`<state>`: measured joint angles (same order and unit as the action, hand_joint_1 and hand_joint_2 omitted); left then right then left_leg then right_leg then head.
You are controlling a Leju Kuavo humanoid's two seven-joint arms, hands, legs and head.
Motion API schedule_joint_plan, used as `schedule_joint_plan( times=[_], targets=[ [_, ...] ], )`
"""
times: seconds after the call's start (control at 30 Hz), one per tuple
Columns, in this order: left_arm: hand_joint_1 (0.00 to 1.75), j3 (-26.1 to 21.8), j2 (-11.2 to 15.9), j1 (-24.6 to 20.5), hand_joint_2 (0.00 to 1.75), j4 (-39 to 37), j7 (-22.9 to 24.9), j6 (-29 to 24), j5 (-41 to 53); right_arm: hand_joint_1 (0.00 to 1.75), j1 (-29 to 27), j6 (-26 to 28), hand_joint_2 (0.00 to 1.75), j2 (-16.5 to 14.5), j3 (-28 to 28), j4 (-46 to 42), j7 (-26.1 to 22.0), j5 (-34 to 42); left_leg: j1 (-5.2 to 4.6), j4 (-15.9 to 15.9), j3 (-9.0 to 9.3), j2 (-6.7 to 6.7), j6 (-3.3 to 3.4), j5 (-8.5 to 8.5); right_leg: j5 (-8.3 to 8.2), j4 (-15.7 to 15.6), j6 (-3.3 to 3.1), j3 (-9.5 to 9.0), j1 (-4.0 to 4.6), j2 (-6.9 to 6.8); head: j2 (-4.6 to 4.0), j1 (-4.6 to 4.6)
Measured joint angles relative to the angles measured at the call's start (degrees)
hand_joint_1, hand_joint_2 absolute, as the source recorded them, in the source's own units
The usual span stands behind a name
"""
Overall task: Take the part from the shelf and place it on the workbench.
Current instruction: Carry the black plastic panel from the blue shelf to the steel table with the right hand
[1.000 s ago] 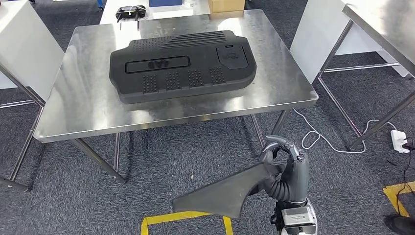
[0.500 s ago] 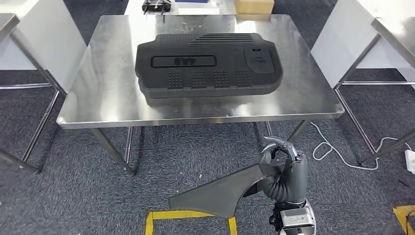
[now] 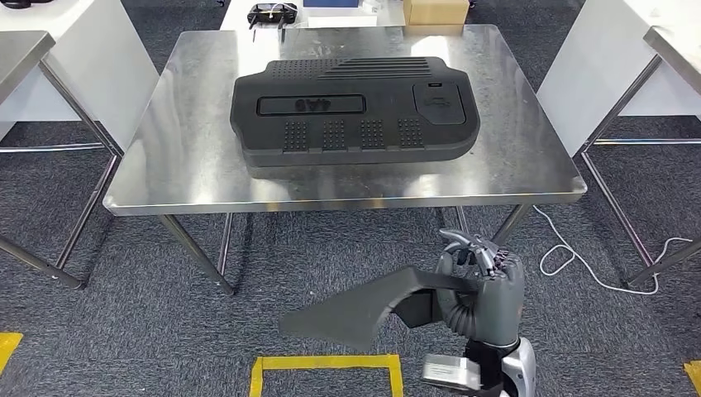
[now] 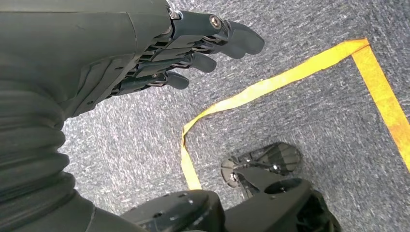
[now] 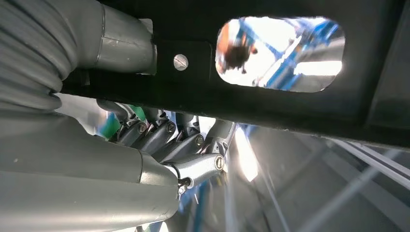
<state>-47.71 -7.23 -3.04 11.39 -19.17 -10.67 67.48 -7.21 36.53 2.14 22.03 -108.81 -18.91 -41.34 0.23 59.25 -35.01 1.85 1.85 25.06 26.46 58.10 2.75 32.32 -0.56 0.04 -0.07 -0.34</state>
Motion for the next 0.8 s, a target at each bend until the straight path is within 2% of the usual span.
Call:
schedule_joint_plan(
  times=[0.1, 0.23, 0.57, 0.67, 0.8],
  targets=[
    [0.0, -0.34, 0.0, 0.0, 1.75, 0.0, -0.08, 0.1, -0.01, 1.75, 0.72, 2.29, 1.75, 0.03, 0.13, 0.35, 4.56, -7.55, 0.02, -0.29, 0.09, 0.0, -0.47, -0.18, -0.02, 0.03, -0.18, 0.04, 0.05, -0.01, 0.0, 0.01],
    [0.0, -0.81, 0.01, 0.01, 1.75, 0.0, -0.26, 0.45, -0.07, 1.75, 1.48, 2.5, 1.75, 0.47, 0.14, 0.69, 8.74, -14.77, 0.09, -0.35, 0.07, 0.0, -1.07, -0.18, 0.0, 0.07, -0.21, 0.09, 0.11, -0.01, -0.01, 0.03],
    [0.0, -1.68, 0.08, 0.01, 1.75, 0.0, -0.05, 1.35, 0.36, 1.75, 3.07, 2.64, 1.75, 3.52, 0.07, 1.15, 19.37, -45.0, -0.32, -0.34, -0.06, 0.02, -1.07, -0.2, -0.02, 0.06, -0.2, 0.12, -0.18, -0.02, -0.01, 0.04],
    [0.0, -1.85, 0.15, 0.01, 1.75, 0.0, 0.01, 1.68, 0.67, 1.75, 4.92, 2.53, 1.75, 5.15, 0.16, 1.7, 21.67, -47.26, -0.46, -0.33, -0.05, 0.02, -1.04, -0.22, -0.04, 0.06, -0.17, 0.13, -0.27, -0.02, -0.01, 0.05],
    [0.0, -2.03, 0.28, 0.01, 1.75, 0.0, 0.03, 1.88, 0.9, 1.75, 6.49, 2.51, 1.75, 6.35, 0.21, 2.09, 22.37, -47.46, -0.52, -0.31, -0.05, 0.04, -1.03, -0.23, -0.05, 0.05, -0.15, 0.12, -0.33, -0.03, 0.01, 0.04]
  ],
)
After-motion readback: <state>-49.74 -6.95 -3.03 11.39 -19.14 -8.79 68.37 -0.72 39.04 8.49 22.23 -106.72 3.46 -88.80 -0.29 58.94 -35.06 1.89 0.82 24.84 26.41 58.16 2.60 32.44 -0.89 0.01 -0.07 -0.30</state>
